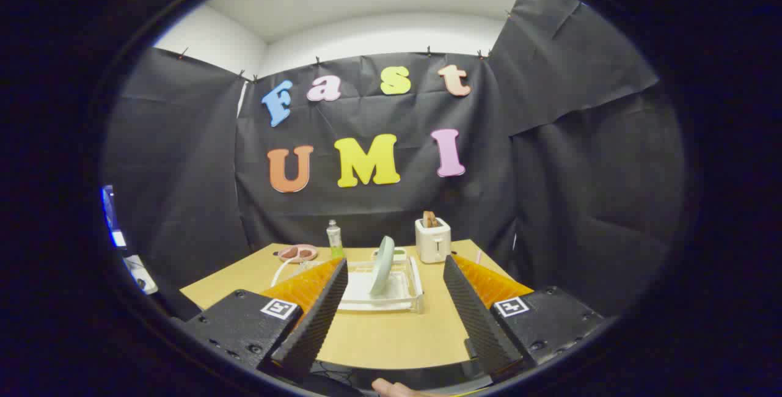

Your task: Take the plate from the dish rack, then take the spoon from the basket and place it into the plate.

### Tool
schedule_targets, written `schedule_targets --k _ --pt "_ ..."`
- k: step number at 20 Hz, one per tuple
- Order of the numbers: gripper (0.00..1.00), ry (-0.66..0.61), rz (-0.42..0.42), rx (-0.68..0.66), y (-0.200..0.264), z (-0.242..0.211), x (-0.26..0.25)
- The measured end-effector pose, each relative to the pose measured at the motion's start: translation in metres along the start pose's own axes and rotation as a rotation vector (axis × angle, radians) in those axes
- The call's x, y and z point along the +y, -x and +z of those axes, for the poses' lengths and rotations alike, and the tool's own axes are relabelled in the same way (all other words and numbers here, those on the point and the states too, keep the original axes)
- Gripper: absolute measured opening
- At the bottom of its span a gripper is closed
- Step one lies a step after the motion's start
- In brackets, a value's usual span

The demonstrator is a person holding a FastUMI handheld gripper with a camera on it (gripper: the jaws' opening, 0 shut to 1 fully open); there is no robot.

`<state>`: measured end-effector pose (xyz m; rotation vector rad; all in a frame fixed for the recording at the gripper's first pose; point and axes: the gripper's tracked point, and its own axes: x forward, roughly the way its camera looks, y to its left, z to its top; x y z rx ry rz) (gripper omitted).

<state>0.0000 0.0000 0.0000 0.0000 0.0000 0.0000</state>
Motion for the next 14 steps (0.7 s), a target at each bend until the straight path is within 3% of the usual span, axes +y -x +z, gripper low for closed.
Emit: schedule_targets --k 14 --pt "1.00 -0.009 0.035 -0.010 -0.0079 -0.0008 -0.0095"
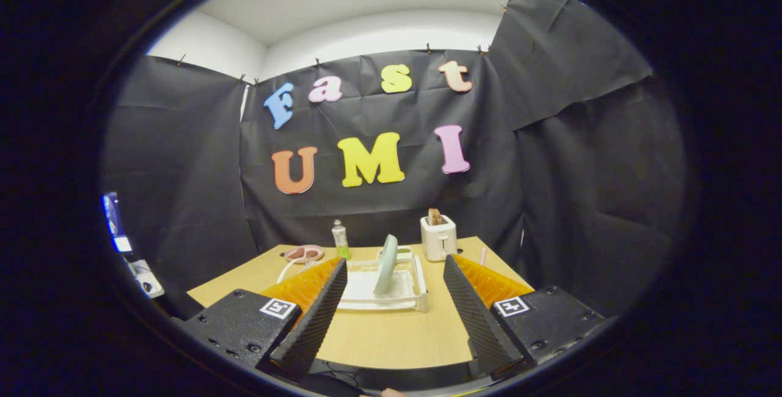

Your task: Take the plate from the dish rack, then take the spoon from the basket and place it into the plate.

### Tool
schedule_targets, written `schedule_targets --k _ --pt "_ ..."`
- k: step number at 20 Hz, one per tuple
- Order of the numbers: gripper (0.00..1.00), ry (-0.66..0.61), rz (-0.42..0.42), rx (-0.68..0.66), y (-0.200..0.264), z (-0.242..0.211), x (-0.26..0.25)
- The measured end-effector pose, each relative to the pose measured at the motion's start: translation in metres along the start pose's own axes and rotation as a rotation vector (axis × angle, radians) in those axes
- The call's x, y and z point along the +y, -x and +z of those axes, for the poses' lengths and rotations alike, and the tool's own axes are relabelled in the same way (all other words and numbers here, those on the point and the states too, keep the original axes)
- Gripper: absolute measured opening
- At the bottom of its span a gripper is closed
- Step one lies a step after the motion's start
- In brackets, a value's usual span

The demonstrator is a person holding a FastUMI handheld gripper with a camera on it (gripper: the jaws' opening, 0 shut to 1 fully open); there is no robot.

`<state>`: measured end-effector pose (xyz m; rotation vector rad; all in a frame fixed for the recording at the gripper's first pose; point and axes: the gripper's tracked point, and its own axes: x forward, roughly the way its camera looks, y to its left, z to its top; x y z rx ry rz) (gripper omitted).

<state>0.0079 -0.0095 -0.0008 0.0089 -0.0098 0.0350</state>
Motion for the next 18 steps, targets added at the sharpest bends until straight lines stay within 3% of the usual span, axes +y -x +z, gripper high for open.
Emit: schedule_targets --k 8,14,18 --pt "1.00 0.035 -0.023 0.045 -0.029 0.004 0.006" --pt "1.00 0.080 0.000 0.114 -0.087 0.033 0.031" --pt "1.00 0.131 -0.041 0.199 -0.138 0.047 0.029"
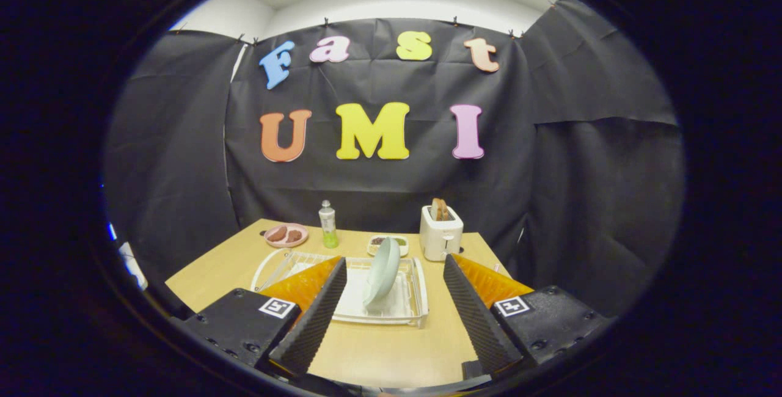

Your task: Take the plate from the dish rack, then take the spoon from the basket and place it into the plate.

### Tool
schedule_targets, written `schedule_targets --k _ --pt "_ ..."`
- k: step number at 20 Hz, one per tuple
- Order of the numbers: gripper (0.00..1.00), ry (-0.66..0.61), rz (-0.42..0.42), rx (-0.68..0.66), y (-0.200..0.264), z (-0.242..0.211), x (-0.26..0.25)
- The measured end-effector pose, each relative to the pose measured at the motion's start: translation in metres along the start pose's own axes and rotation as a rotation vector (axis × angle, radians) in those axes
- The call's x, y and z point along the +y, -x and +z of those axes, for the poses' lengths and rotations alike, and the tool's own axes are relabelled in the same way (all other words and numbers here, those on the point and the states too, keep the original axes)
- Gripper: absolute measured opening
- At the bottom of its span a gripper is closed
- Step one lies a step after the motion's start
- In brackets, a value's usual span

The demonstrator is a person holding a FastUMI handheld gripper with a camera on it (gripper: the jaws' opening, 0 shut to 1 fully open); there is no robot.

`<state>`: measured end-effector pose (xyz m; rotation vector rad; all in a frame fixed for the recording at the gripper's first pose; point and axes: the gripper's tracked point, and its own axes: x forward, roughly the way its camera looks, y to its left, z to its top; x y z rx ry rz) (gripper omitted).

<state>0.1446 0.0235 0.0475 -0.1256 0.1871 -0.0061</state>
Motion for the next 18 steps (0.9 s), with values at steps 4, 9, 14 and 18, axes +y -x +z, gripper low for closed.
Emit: schedule_targets --k 4,9,14,18 --pt "1.00 0.014 0.014 0.073 -0.043 0.014 0.004" --pt "1.00 -0.027 0.018 0.266 -0.115 0.002 -0.002" --pt "1.00 -0.077 0.008 0.494 -0.184 -0.027 -0.007" --pt "0.92 -0.085 0.012 0.570 -0.207 -0.026 -0.006"
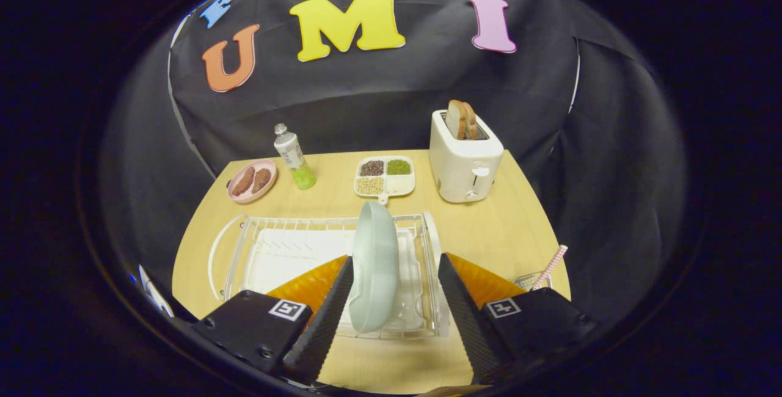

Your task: Take the plate from the dish rack, then take the spoon from the basket and place it into the plate.

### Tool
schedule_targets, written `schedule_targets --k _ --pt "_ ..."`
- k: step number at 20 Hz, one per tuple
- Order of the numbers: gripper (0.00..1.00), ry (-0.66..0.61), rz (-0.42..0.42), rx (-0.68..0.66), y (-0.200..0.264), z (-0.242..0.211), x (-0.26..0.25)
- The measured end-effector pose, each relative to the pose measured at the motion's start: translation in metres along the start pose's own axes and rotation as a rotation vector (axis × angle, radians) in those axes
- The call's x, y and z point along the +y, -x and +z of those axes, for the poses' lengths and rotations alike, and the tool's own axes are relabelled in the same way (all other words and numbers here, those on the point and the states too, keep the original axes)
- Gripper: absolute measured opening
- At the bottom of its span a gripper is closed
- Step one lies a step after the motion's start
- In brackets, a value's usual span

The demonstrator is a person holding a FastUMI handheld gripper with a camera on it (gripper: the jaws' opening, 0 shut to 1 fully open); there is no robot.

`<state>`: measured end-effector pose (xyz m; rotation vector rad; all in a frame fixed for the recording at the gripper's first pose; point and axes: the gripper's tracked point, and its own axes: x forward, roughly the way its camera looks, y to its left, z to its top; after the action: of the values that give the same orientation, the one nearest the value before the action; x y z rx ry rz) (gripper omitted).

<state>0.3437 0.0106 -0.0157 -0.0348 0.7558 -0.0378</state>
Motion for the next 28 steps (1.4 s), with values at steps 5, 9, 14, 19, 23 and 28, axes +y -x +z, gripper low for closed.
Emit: schedule_targets --k 5,9,14,19,23,28 --pt "0.78 0.099 -0.033 0.065 -0.014 0.016 0.013" --pt "0.41 0.131 -0.150 0.186 -0.028 0.021 0.007" --pt "0.28 0.125 -0.212 0.371 -0.053 0.003 -0.002" --pt "0.22 0.126 -0.266 0.377 -0.046 0.004 -0.003" --pt "0.19 0.119 -0.314 0.368 -0.032 0.003 -0.003" --pt "0.18 0.125 -0.370 0.302 -0.024 0.009 0.000"
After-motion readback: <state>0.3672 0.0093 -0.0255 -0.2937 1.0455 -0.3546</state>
